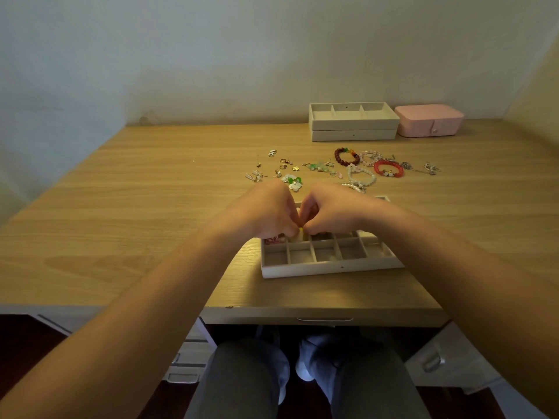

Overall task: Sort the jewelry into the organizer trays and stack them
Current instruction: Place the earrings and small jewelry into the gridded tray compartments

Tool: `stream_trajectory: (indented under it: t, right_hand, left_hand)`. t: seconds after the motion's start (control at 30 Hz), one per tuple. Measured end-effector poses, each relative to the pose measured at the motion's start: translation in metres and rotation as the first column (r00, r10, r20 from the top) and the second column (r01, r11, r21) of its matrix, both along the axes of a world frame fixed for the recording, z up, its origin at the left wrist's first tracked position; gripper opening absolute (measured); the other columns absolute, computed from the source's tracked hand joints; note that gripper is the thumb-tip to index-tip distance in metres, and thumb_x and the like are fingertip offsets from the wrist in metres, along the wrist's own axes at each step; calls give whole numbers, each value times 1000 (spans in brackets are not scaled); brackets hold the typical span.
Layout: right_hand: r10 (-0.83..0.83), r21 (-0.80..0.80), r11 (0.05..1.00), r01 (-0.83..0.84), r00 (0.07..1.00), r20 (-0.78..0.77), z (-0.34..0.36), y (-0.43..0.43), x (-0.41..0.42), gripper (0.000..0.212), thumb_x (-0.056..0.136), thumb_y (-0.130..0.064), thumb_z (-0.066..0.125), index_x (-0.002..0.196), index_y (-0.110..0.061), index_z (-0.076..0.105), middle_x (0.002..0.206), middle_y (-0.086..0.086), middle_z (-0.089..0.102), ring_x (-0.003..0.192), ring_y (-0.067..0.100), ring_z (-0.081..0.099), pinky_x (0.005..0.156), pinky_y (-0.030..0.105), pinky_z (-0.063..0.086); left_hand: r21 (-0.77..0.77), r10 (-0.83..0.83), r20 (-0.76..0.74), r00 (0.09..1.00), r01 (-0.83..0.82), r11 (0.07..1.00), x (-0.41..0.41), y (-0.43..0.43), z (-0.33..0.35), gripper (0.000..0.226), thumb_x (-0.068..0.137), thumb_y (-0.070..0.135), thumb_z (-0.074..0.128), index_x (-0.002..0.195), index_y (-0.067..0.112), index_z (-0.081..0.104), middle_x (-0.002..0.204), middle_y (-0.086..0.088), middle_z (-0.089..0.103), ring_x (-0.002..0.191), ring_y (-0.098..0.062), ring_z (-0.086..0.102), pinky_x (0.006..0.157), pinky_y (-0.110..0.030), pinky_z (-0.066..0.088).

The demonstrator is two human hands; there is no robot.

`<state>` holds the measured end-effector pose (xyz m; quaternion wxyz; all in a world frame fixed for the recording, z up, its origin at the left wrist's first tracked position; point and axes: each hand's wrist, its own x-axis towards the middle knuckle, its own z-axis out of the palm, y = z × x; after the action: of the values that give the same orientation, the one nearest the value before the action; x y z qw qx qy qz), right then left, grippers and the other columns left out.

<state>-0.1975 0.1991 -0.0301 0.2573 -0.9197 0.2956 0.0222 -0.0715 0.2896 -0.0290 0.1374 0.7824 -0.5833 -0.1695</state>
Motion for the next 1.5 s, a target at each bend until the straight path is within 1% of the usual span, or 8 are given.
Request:
stream_trajectory:
  t: [0.43,0.6,0.7,0.8,1.03,1.23,1.43,1.5]
  right_hand:
    - [-1,23,1000,0,1000,22,-2,-2,-1,16,88,-14,71,101,-18,80,92,-3,73,89,14,67,84,35,61]
    - [22,46,999,-24,999,35,-2,-2,-3,13,86,-18,77,98,-19,81,88,-6,73,83,11,66,74,29,56]
    - [33,43,998,-34,999,34,-3,-3,-3,10,88,-23,78,97,-21,80,85,-9,71,80,8,62,68,23,48]
    - [33,58,998,-34,999,25,-3,-5,-2,7,89,-25,77,94,-21,79,86,-6,72,81,10,63,71,27,51]
    - [23,31,999,-22,1000,-18,-4,-4,3,10,88,-24,71,83,-19,77,85,6,73,75,14,60,75,41,57]
    - [21,28,999,-21,1000,-10,-4,-3,2,13,92,-20,66,87,-16,77,84,5,72,74,14,60,70,34,54]
    - [25,38,999,-25,999,21,-2,-4,-1,12,93,-18,68,93,-21,79,85,-6,72,79,9,62,71,26,52]
    - [22,31,999,-23,999,27,-3,-4,-2,14,95,-18,67,100,-20,79,86,-10,70,81,7,62,71,23,51]
  left_hand:
    - [-1,-50,69,996,50,999,1,1,-3,17,76,17,82,91,24,81,85,-2,76,81,-20,71,73,-36,60]
    - [0,-56,-5,998,56,998,9,4,-5,18,76,19,84,94,19,82,82,-6,75,70,-18,63,68,-28,52]
    - [-7,-53,-100,994,53,999,12,6,-4,14,80,13,81,94,16,82,73,-2,72,67,-13,68,74,-31,60]
    - [15,-95,-36,995,96,995,13,5,-4,14,84,17,79,98,17,80,67,9,64,53,2,55,53,-14,45]
    - [144,-150,31,988,144,979,12,5,-5,16,93,24,70,106,17,76,87,-1,67,86,-21,61,76,-32,48]
    - [164,-171,88,981,155,974,8,4,-2,18,95,23,65,108,16,75,90,-1,67,87,-22,60,72,-31,46]
    - [37,-136,37,990,135,990,12,7,-2,16,88,18,74,102,21,80,95,-2,74,90,-19,65,77,-31,51]
    - [11,-125,6,992,125,992,14,9,-2,15,88,20,75,102,21,80,89,1,72,83,-15,63,69,-25,50]
